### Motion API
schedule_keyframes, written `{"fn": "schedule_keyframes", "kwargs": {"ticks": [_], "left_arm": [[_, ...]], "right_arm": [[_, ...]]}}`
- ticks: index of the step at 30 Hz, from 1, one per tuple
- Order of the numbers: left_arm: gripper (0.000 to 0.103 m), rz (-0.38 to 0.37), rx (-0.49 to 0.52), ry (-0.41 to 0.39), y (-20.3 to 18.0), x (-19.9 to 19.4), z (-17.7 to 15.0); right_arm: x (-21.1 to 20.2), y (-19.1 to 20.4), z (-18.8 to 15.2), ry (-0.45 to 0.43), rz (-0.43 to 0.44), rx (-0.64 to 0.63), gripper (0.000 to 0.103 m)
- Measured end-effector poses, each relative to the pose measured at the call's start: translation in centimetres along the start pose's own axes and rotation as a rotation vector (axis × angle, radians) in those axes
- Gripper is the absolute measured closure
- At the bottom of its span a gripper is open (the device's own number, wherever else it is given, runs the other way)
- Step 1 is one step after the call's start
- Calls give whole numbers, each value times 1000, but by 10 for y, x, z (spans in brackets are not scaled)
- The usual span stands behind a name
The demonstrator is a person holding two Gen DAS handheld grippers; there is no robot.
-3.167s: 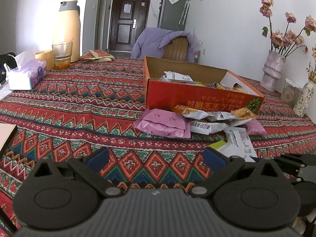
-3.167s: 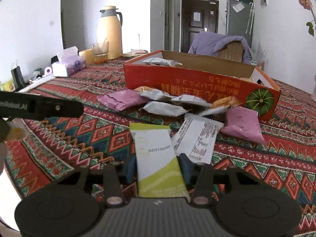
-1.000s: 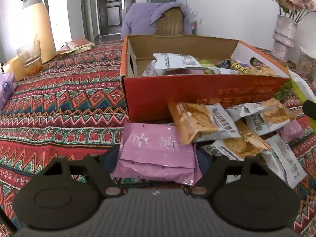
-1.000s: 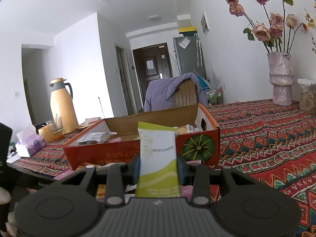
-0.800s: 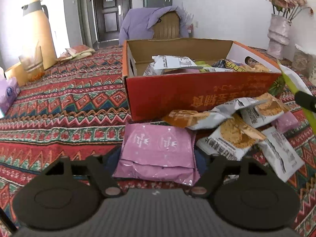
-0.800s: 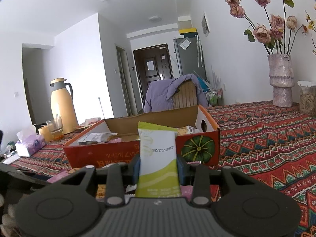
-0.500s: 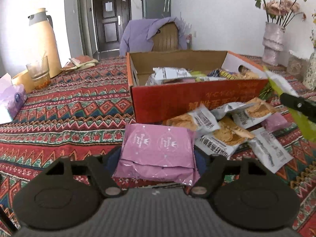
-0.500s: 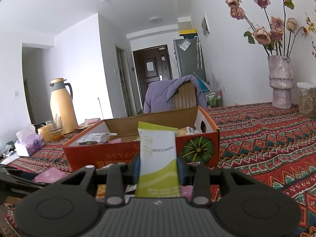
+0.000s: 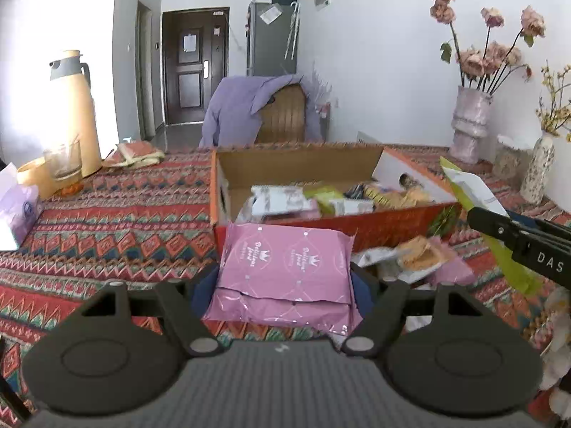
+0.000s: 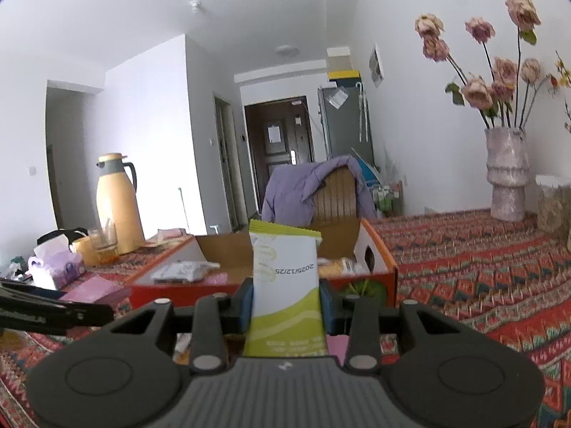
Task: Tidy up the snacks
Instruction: 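Carry the pink packet and green-and-white bar into the box and open both grippers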
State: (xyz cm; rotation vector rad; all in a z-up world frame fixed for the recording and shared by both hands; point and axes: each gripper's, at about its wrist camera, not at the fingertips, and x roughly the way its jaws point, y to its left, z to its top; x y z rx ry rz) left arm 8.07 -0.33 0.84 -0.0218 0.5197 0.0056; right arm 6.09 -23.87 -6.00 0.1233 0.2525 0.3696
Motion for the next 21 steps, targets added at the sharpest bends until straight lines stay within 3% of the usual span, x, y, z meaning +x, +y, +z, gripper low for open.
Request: {"fn": "schedule_keyframes", "kwargs": {"ticks": [8, 21], "left_arm": [[28, -16, -25, -44, -10, 11, 27], [28, 29, -37, -80, -22, 65, 73]], "right_arm": [[15, 2, 29, -22, -11, -22, 67], [85, 1, 71, 3, -12, -28, 67]]}}
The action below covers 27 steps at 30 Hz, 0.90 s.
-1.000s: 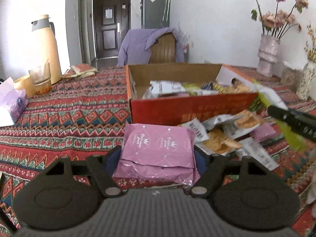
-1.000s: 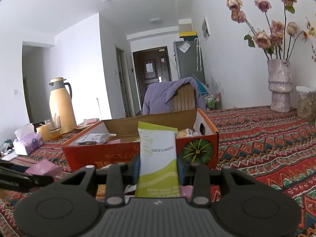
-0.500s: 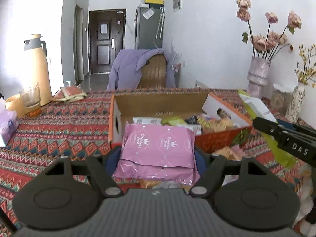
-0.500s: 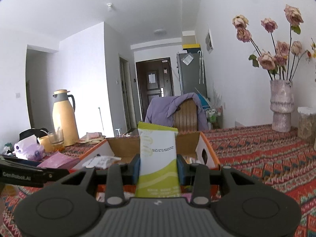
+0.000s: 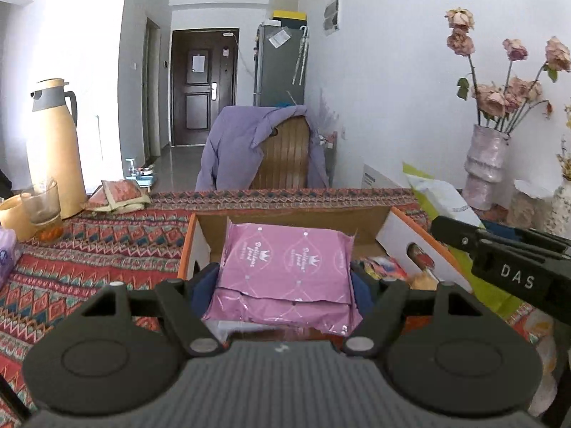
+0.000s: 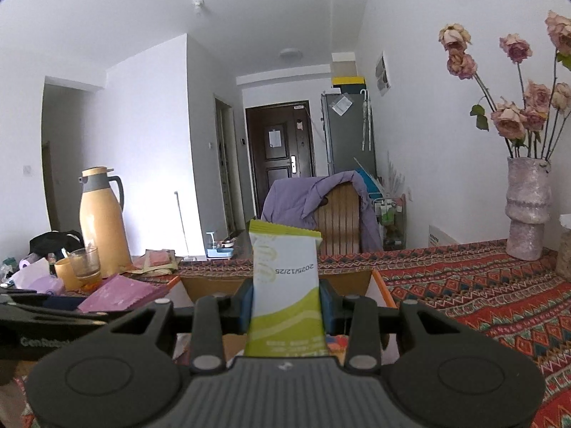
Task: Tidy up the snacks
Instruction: 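Carry the pink packet and green-and-white bar into the box and open both grippers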
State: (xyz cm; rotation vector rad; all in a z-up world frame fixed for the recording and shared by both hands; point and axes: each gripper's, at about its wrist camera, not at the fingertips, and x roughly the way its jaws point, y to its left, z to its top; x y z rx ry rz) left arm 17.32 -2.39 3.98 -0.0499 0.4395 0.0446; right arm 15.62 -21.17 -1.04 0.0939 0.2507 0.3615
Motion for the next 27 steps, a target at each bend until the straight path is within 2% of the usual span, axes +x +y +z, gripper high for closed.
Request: {"fn": "schedule_keyframes", "kwargs": {"ticks": [8, 14, 17, 20, 21, 22, 23, 24, 25, 27], "left_arm": [[28, 52, -17, 12, -1, 47, 16], [28, 75, -32, 47, 2, 75, 10], [25, 74, -53, 51, 8, 80, 5], [16, 89, -70, 52, 12, 82, 2], [12, 91, -79, 59, 13, 83, 2], [5, 89, -92, 62, 15, 82, 2], [2, 87, -105, 54, 16, 81, 3], [0, 91, -114, 45, 17, 78, 3], [0, 96, -122, 32, 18, 75, 4], [0, 93, -136, 8, 19, 68, 6]], "right_arm": [[53, -7, 0, 64, -21, 13, 67], [80, -11, -18, 117, -27, 29, 67], [86, -13, -25, 138, -30, 33, 65], [89, -16, -28, 148, -28, 43, 62], [89, -17, -27, 146, -22, 48, 57], [88, -20, -27, 145, -12, 61, 46], [86, -22, -27, 144, -9, 70, 39], [85, -24, -26, 143, -11, 76, 26], [84, -25, -24, 142, -13, 78, 18], [79, -28, -21, 134, -4, 83, 11]]}}
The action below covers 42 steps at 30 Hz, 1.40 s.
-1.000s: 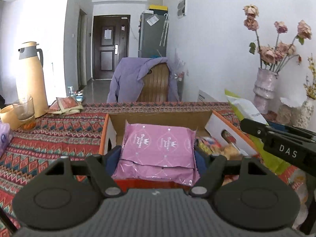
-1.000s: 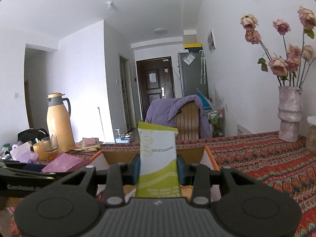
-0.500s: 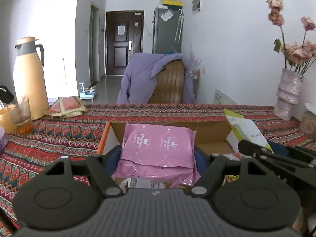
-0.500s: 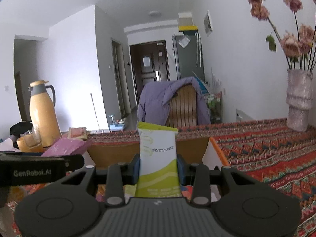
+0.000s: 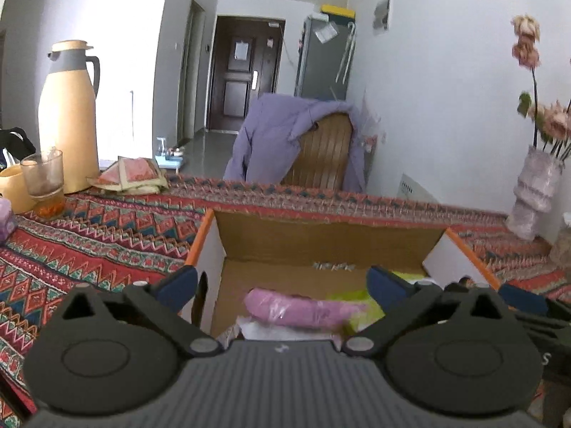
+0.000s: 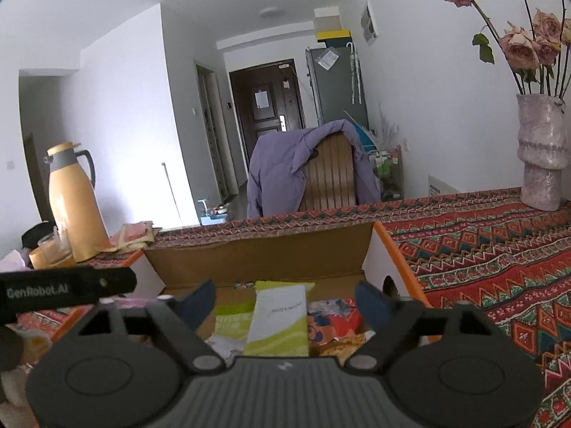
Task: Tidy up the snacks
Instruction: 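Carry the pink packet and green-and-white bar into the box and open both grippers, then move the right gripper back to the pile and grasp a white printed packet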
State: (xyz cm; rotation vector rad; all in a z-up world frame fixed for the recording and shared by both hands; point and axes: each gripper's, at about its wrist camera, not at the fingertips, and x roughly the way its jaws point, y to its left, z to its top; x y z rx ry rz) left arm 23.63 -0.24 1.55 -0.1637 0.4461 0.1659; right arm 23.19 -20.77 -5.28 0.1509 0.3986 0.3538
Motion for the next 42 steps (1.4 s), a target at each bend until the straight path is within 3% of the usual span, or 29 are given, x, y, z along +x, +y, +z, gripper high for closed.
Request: {"fn": "schedule_keyframes", "kwargs": {"ticks": [2, 14, 29, 42], "left_arm": [[0, 6, -5, -3, 1, -4, 3], [0, -34, -27, -26, 20, -58, 2], [0, -100, -6, 99, 58, -111, -76], [0, -151, 20, 141, 70, -136, -116]], "right_arm": [[-6, -2, 4, -7, 0, 10, 1], [-61, 17, 17, -27, -4, -70, 0], [-128, 22, -47, 111, 27, -114, 0], [-137, 34, -103, 251, 46, -110, 0]]}}
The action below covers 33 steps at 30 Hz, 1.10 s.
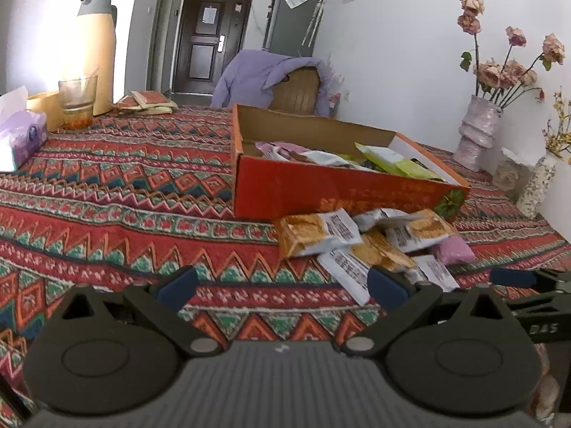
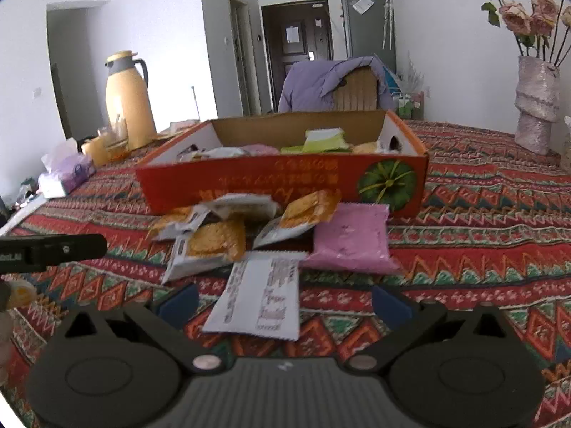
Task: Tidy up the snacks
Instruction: 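Move the right gripper back to the pile and grasp a white printed packet, then move the left gripper over the cookie packets while the right holds the white packet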
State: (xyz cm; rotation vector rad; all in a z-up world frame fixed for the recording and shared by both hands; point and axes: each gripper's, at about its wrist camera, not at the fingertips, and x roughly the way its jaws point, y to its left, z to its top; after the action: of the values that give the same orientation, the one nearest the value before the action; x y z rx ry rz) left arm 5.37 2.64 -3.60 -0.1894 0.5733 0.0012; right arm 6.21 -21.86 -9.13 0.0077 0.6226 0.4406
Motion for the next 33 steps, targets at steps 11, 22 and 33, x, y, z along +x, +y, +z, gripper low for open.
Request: {"fn": "schedule_keyframes", "kwargs": {"ticks": [11, 22, 33], "left_arm": [[0, -19, -1, 16, -2, 1, -4], [0, -18, -5, 22, -1, 0, -5], [0, -5, -10, 50, -9, 7, -4]], "right_arm": [[35, 22, 12, 67, -27, -27, 40], [32, 32, 6, 30, -73, -97, 64], [-10, 14, 11, -117, -65, -47, 64]]}}
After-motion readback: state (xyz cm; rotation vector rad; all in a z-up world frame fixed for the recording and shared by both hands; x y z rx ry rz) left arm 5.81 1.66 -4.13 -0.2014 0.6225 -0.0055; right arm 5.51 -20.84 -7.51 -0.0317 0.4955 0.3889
